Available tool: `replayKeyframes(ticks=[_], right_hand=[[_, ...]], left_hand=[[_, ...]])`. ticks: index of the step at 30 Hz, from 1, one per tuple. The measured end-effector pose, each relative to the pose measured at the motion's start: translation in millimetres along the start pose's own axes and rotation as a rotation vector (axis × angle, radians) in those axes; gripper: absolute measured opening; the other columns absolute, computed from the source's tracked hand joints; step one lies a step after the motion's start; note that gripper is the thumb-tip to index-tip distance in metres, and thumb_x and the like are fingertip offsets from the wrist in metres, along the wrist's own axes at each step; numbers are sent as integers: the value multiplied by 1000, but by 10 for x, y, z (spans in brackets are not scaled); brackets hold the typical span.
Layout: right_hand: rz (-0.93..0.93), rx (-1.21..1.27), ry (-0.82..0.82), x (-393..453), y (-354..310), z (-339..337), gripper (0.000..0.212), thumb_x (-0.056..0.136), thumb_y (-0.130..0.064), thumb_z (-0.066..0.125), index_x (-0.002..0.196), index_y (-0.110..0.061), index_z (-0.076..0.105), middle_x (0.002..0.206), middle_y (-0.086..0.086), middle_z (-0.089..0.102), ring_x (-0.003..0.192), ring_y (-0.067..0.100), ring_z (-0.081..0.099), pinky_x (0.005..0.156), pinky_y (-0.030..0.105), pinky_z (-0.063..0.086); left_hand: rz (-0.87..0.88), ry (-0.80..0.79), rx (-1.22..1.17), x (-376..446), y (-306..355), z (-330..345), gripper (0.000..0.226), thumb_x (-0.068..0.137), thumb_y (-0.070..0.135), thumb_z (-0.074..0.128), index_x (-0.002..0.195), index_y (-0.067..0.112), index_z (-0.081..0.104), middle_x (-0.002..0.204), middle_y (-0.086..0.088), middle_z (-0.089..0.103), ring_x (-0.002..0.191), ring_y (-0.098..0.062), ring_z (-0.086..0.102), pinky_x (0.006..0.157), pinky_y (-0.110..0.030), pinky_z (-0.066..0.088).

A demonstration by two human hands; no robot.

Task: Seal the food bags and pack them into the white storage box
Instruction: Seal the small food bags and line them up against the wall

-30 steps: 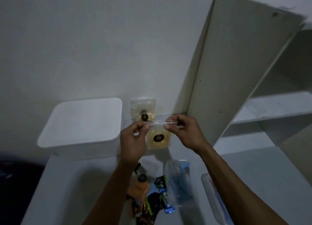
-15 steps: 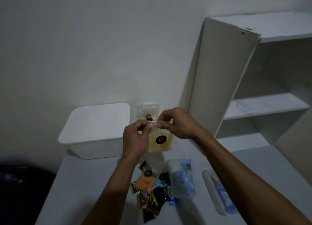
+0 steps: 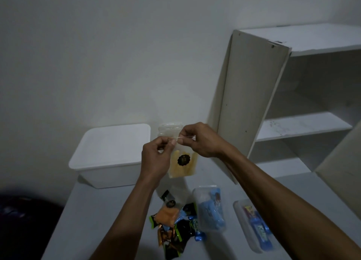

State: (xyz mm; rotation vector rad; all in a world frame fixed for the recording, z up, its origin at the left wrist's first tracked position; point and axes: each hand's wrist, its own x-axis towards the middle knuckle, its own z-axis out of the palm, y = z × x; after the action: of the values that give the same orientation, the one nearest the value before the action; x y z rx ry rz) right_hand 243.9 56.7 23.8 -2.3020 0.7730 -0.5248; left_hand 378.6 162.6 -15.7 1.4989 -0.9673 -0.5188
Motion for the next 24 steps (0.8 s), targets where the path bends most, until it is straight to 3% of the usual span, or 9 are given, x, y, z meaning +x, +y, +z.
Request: replayKeyframes(ticks=[8, 12, 24], right_hand=[[-5, 3, 51, 14, 8, -36, 10, 92, -28, 67, 82, -26, 67, 82, -14, 68, 83, -2, 61, 80, 26, 50], [12, 14, 37, 50, -26, -61, 9, 91, -28, 70, 84, -22, 70, 84, -9, 70, 86, 8, 64, 83, 32, 53], [85, 180, 71, 76, -5, -25, 9, 90, -23, 71, 83, -19, 71, 86, -3, 73, 86, 12, 68, 82, 30, 55]], left_hand=[[-28, 70, -31, 72, 34, -59, 10, 91, 21, 66, 82, 21, 70, 81, 8, 68, 77, -8, 61, 71, -22, 49], [-39, 52, -81, 69, 44, -65, 7, 90, 19, 68, 84, 20, 71, 82, 7, 70, 77, -5, 62, 67, -15, 48], [-109, 69, -163, 132, 88, -113, 10, 88, 14, 69, 78, 13, 70, 75, 7, 67, 71, -4, 59, 68, -20, 48]])
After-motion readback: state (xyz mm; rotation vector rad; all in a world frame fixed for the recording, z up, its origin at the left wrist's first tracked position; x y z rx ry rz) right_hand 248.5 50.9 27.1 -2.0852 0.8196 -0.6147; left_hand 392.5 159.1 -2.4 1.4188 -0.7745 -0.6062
